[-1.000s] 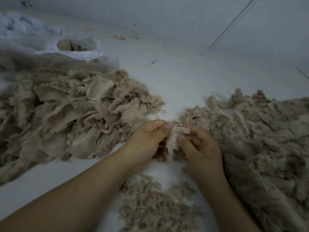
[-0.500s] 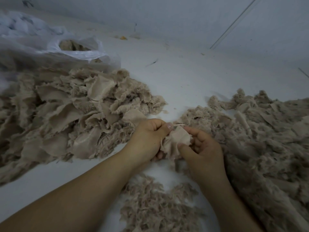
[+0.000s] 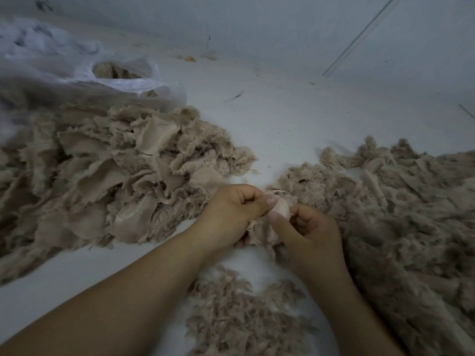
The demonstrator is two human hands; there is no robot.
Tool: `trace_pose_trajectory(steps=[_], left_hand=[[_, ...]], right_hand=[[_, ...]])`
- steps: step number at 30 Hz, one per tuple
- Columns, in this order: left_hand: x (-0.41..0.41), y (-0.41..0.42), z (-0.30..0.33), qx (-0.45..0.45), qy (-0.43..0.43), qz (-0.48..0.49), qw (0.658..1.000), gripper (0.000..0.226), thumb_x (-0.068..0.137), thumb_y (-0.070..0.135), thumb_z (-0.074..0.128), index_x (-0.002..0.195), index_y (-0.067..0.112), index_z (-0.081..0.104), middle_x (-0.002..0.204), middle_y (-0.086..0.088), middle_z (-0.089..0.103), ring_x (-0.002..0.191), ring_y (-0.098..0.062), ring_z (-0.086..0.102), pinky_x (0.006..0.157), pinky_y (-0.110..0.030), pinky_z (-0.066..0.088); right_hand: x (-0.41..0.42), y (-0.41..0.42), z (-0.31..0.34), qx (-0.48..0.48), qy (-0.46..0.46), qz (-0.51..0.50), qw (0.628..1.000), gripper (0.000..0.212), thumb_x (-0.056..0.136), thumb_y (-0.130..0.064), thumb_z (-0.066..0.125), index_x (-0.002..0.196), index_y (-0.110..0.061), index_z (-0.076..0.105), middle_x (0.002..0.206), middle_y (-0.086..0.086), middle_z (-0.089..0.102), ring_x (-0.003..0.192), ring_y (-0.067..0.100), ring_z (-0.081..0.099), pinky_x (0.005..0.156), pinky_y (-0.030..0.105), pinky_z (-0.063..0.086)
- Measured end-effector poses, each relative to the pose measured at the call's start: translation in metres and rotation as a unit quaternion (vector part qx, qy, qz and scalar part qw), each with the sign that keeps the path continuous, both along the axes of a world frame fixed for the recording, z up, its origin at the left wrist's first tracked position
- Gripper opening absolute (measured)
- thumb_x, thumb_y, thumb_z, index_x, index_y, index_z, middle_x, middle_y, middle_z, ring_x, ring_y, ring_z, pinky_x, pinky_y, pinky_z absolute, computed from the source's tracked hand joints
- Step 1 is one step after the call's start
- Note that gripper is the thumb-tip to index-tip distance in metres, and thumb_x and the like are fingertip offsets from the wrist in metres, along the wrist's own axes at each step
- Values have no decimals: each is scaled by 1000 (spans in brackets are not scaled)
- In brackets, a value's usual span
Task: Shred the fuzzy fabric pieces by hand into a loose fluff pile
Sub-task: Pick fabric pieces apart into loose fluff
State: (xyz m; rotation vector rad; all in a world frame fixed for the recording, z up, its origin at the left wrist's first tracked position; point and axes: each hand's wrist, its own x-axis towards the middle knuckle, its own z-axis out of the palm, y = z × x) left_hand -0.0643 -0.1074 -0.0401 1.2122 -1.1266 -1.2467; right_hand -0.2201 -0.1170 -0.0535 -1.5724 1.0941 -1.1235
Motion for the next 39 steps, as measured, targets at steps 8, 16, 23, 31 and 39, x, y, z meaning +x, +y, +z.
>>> trace_pose_trajectory(steps=[8,16,23,31,39], left_hand=[[4,4,5,40,-15,-44,998,16,91,17,67,85,2,63,46,-12,54,31,-16,41,33,-19,31],[8,3,5,43,-4,-62,997,17,91,20,66,82,8,72,53,-8,57,33,-14,40,36,-18,28],[13,6,4,39,106,29,993,27,97,18,55,83,-3,65,53,-14,56,29,-15,40,30,-13,25],[5,11,12,62,-121,-135,981,30,86,22,74,72,-2,63,51,-10,58,33,-14,45,36,-17,32],[38,15,40,111,-203,-460,857,31,82,21,76,112,16,72,66,-4,71,38,-11,53,39,-18,37]], right_hand=[[-3,-5,1,27,-31,-73,997,19,92,-19,68,74,-11,71,61,15,67,51,17,56,48,33,47],[-1,0,8,-20,-21,-46,999,27,89,-20,72,72,0,67,63,19,66,58,39,61,51,45,51],[-1,-2,6,12,-66,-92,994,42,93,-21,68,72,14,54,58,26,50,56,19,47,46,40,43],[-2,-2,7,-3,-58,-101,993,29,92,-18,68,66,-3,70,61,18,66,55,25,64,48,40,52],[-2,-1,6,-12,-39,-95,995,32,91,-19,69,63,-5,67,56,15,63,51,14,58,48,29,48]])
